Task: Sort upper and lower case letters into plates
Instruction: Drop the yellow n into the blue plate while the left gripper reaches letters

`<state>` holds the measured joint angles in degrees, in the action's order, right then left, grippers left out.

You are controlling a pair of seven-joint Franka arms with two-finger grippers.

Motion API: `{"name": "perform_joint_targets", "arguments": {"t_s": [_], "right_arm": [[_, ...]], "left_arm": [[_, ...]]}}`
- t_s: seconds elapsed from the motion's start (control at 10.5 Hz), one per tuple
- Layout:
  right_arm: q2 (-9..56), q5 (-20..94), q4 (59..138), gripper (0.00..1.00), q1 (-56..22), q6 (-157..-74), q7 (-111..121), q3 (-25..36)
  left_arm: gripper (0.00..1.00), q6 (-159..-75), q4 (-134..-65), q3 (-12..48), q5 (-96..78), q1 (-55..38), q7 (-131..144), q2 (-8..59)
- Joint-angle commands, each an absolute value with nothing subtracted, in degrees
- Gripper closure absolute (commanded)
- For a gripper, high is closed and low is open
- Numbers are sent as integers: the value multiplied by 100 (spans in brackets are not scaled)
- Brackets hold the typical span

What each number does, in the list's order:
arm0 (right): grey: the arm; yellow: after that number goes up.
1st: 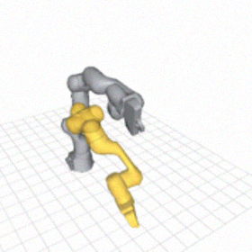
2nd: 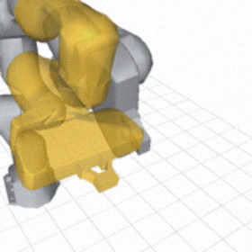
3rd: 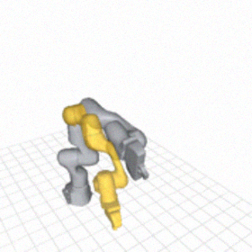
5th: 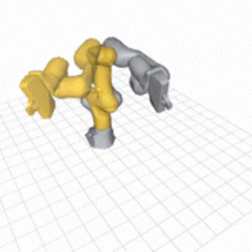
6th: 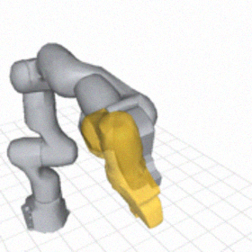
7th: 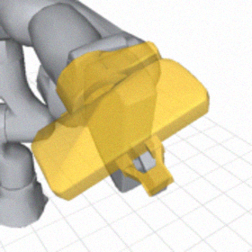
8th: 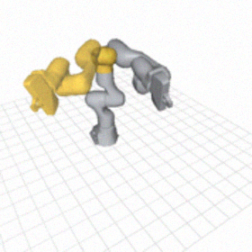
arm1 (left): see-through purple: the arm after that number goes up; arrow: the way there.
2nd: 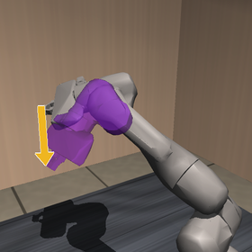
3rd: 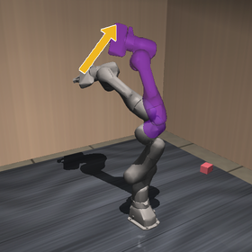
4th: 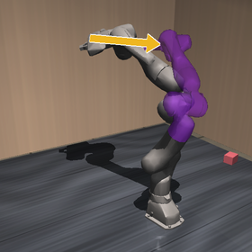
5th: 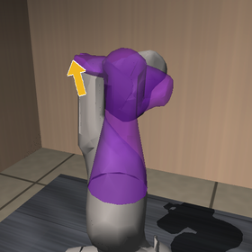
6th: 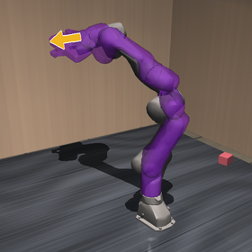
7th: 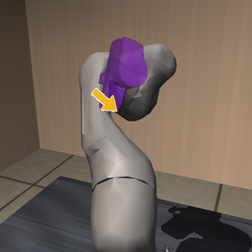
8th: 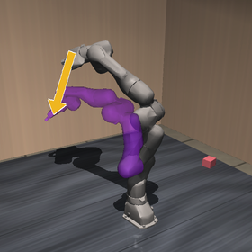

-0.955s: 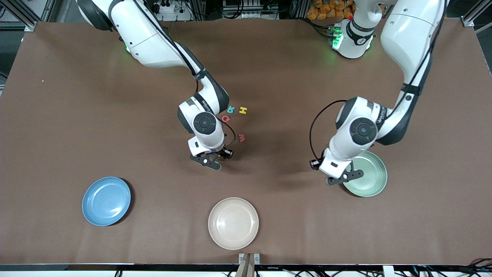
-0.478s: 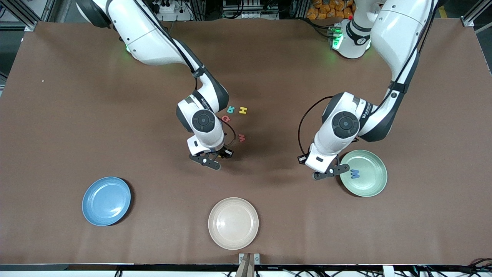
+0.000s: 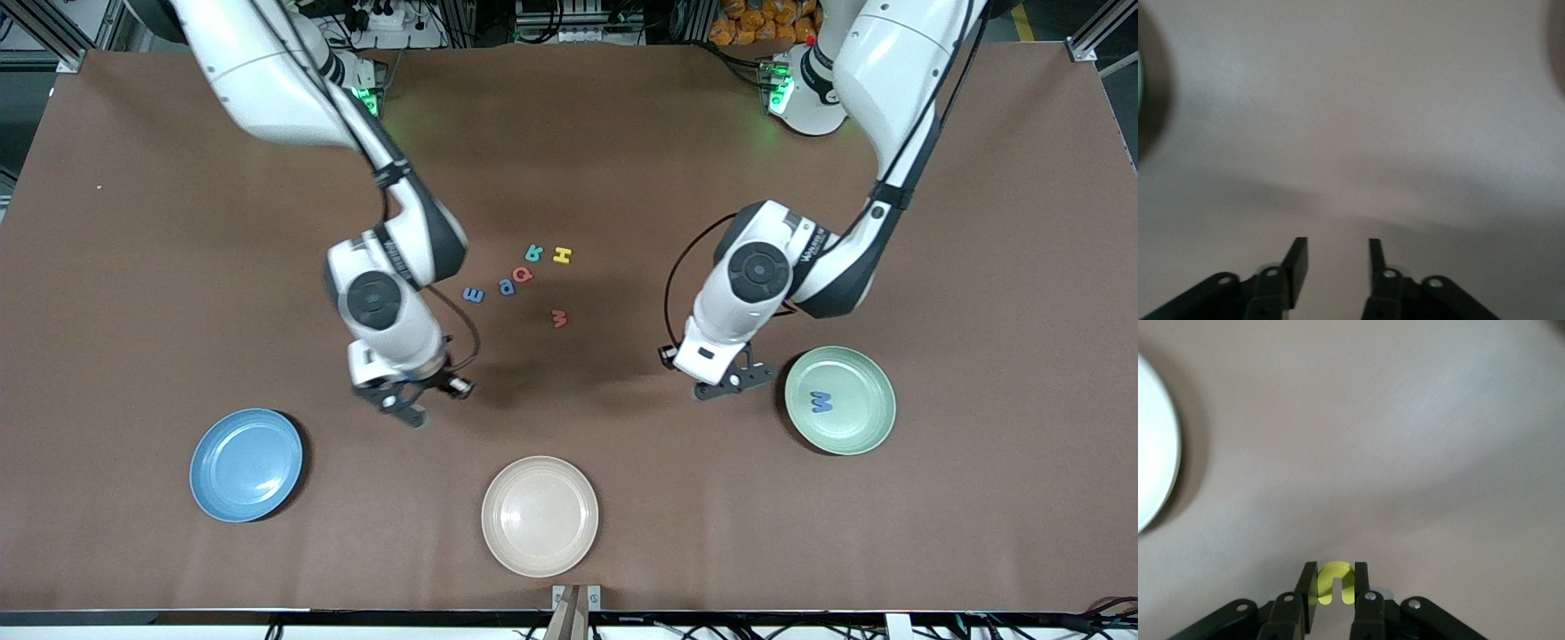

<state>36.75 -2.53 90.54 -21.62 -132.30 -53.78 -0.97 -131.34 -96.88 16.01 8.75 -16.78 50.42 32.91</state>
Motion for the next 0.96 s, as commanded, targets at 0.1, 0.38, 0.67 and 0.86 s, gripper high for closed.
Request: {"name": "perform_joint_targets", "arguments": {"t_s": [0.1, 0.38, 0.67, 0.86], "right_arm": [[3586, -395, 9044, 100, -1277, -13192, -4574, -123], [3647, -720, 9044, 100, -407, -12904, -2994, -97], [3797, -1115, 9053, 100, 52, -12902, -2470, -88], [3884, -1256, 9044, 100, 149, -12946, -2426, -88]], "left_arm": [[0, -13104, -9677, 1625, 835, -2231, 5107, 3252], [0, -13113, -9571, 1960, 730, -2617, 5255, 3349], [0, -13104, -9589, 1960, 782, -3286, 6451, 3550], [0, -13139, -9519, 1969, 870, -3707, 6573, 3840]]}}
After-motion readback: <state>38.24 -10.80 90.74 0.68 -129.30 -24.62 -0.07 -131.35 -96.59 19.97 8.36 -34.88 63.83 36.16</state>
